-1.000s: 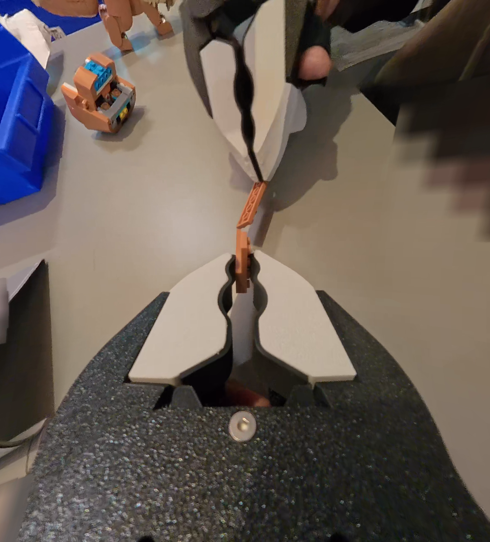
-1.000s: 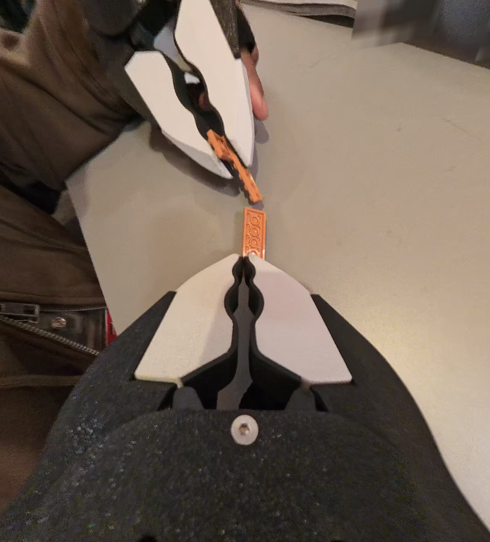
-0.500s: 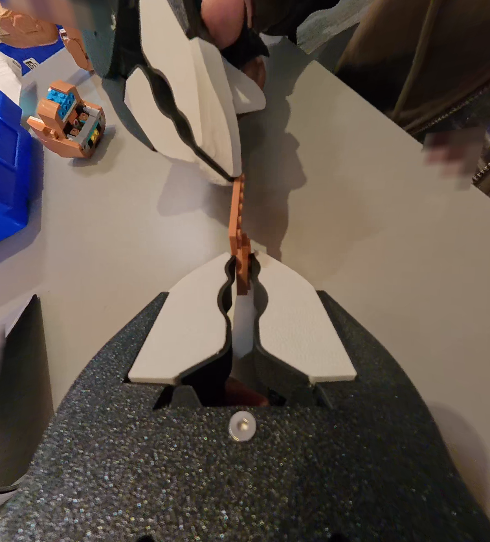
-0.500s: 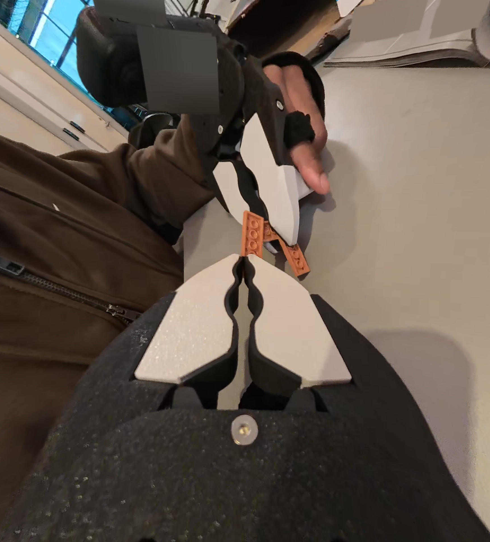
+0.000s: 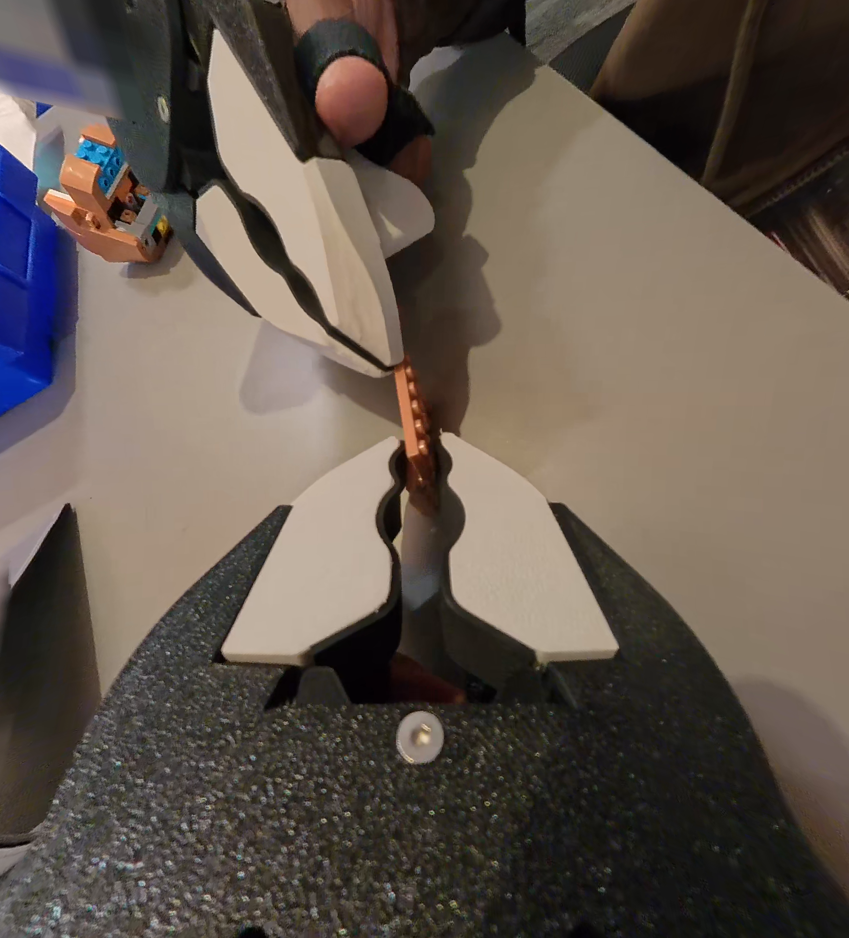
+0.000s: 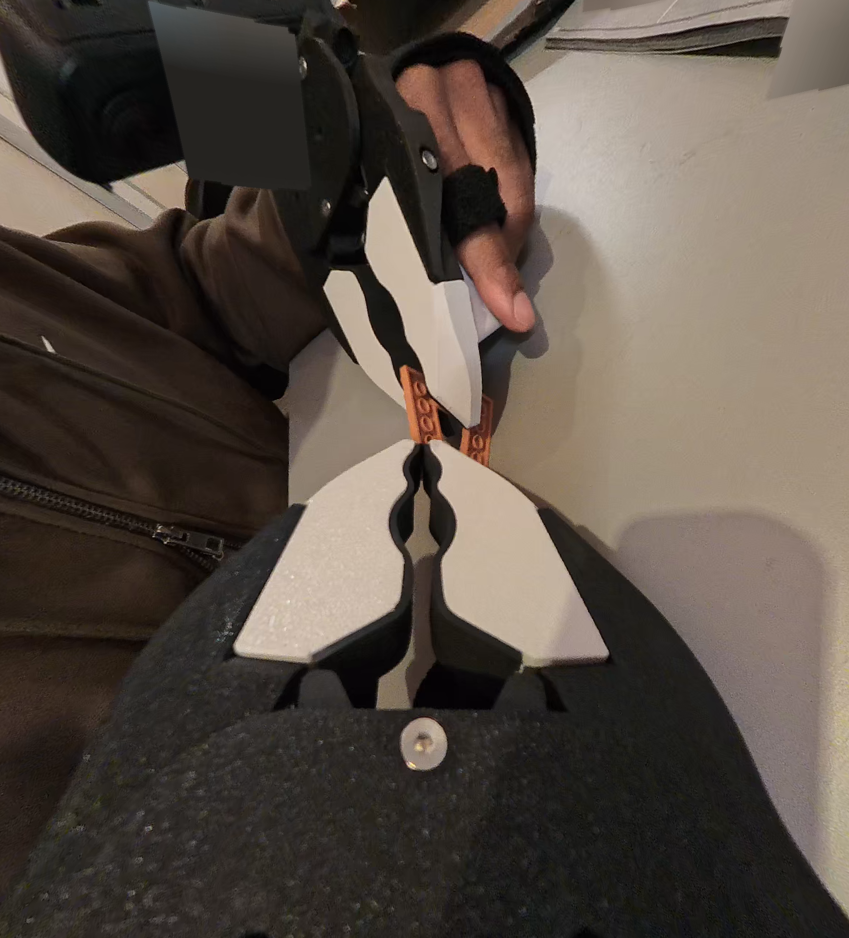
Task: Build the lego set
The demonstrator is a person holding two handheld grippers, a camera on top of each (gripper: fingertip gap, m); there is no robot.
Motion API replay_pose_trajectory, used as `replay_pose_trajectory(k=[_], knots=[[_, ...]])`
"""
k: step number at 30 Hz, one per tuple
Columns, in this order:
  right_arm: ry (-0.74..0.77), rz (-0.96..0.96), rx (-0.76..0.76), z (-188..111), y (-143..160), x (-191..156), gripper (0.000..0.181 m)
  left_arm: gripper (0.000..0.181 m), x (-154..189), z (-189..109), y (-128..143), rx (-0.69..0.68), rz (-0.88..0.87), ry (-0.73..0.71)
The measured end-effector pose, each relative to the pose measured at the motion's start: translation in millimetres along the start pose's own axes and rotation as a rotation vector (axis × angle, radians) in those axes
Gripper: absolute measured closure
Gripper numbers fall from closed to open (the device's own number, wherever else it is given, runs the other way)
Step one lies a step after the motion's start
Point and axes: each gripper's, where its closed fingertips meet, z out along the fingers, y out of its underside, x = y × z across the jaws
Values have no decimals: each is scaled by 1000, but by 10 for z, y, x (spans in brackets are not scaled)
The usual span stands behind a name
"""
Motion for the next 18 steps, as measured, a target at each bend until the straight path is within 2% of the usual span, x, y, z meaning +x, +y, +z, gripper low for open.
replay_pose_trajectory(k=[11, 15, 18], knots=[[22, 7, 83, -97, -136, 40, 181, 174, -88, -30, -28, 27, -53, -28], [46, -97, 89, -151, -156, 13, 162, 174, -117, -45, -41, 41, -71, -39], [108, -203, 11, -111, -61, 49, 152, 174, -144, -43, -31, 37, -74, -54]])
